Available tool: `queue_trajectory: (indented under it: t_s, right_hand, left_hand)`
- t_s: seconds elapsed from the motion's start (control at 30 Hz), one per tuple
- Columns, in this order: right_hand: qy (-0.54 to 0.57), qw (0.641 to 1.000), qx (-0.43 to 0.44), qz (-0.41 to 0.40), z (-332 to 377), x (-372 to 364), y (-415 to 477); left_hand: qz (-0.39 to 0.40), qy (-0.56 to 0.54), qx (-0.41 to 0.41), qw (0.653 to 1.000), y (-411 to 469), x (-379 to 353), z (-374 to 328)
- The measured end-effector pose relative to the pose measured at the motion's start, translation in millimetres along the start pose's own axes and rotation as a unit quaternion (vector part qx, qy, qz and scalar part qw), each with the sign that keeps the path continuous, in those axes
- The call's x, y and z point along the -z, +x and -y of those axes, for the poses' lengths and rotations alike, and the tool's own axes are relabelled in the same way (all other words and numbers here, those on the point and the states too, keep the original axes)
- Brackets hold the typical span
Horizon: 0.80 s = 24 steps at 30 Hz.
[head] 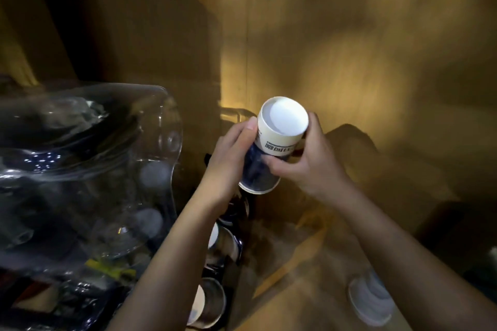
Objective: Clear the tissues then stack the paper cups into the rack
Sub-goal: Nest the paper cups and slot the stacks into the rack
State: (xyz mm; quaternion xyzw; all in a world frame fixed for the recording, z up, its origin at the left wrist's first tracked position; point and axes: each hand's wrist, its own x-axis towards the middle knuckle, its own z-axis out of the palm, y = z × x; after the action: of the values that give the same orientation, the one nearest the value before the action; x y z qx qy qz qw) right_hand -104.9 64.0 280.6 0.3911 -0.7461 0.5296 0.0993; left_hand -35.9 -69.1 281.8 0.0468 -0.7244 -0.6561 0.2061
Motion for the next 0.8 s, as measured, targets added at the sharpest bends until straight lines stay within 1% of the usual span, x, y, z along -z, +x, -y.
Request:
queue_trajectory:
  t_s: [0.1, 0.27, 0.4, 0.53, 0.6, 0.67, 0.73, 0.8]
  right_hand:
    - [0.005, 1.000, 0.000, 0.029, 6.1, -16.7, 11.4]
    - [0.003, 0.998, 0.021, 0.055, 5.5, -45.8, 22.7]
    - [0.028, 0.997, 0.013, 0.077, -2.6, -61.5, 28.1]
    - [0.001, 0.996, -0.004, 0.093, -18.2, -72.5, 30.1]
    - [-0.014, 0.995, -0.020, 0.102, -26.6, -77.6, 29.5]
    - [-0.039, 0.993, -0.032, 0.107, -35.5, -82.6, 28.5]
    - [-0.076, 0.987, -0.050, 0.133, -44.2, -87.7, 27.3]
    - [-0.125, 0.977, -0.067, 0.161, -52.9, -93.0, 24.6]
  left_hand:
    - [-0.022, 0.001, 0.005, 1.000, 0.7, 18.4, 1.3]
    - [-0.058, -0.060, 0.051, 0.995, 0.0, 41.1, 5.9]
    - [-0.077, -0.079, 0.069, 0.992, 0.3, 49.2, 16.7]
    - [-0.070, -0.084, 0.096, 0.989, 4.2, 52.9, 33.2]
    - [-0.067, -0.108, 0.108, 0.986, 7.2, 53.1, 41.5]
    - [-0.085, -0.128, 0.116, 0.981, 9.0, 50.9, 50.2]
    - [-0.123, -0.105, 0.089, 0.983, 10.2, 49.5, 61.3]
    - [-0.146, -0.018, 0.036, 0.988, 8.4, 50.3, 71.8]
